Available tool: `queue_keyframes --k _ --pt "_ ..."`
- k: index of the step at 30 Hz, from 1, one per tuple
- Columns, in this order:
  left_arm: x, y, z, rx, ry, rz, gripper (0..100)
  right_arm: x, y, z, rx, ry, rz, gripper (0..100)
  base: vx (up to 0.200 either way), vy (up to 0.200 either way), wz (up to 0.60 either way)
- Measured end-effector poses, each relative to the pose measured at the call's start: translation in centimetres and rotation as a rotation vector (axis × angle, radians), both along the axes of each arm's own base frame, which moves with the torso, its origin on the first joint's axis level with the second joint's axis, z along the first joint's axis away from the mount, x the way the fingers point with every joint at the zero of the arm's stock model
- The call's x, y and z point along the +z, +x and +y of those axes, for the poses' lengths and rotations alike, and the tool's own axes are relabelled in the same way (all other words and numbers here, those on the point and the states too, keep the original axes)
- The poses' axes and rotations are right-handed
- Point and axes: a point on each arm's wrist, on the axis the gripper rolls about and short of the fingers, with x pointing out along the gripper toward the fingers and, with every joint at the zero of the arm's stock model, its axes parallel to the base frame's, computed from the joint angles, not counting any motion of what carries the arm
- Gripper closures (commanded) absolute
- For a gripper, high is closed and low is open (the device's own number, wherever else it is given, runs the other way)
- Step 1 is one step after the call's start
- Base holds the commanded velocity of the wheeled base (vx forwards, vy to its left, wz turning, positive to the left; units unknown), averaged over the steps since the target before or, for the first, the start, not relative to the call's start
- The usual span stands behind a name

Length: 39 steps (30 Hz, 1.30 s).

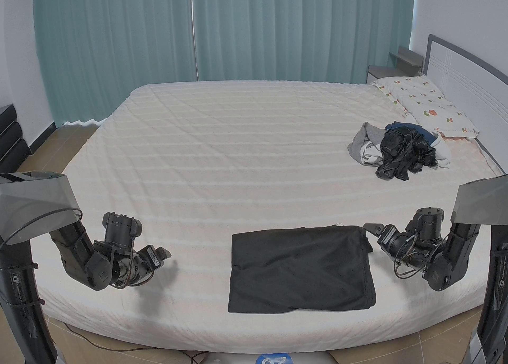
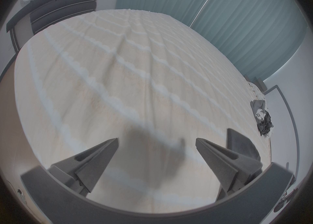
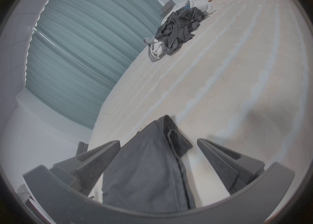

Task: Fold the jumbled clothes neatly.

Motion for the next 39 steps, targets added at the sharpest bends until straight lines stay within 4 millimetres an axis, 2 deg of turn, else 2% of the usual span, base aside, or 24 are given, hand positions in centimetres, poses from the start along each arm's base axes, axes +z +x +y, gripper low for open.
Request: queue_keyframes --k 4,9,28,33,39 --pt "0.0 -0.1 -0.1 -0.004 0.001 0.002 0 0.8 -1.0 0.1 -0.028 0.079 -0.005 0 0.0 0.0 0.0" --pt "0.1 -0.2 -0.2 -0.005 0.004 0.0 0 0.8 -1.7 0.3 -0.032 0.105 0.011 0 0.0 0.0 0.0" --pt "0.7 -0.3 -2.4 -0.045 0.022 -0.032 0 0.5 -2.4 0.9 -0.02 0.105 0.033 0 0.0 -0.2 0.0" --pt "1.2 0.2 -3.4 -0.068 0.016 -0.059 0 0.5 -2.5 1.1 -0.017 0.103 0.035 0 0.0 -0.2 0.0" --pt "2.1 0.9 -4.7 -0.066 0.038 -0.113 0 0.8 -2.8 1.1 -0.012 0.105 0.01 0 0.0 0.0 0.0"
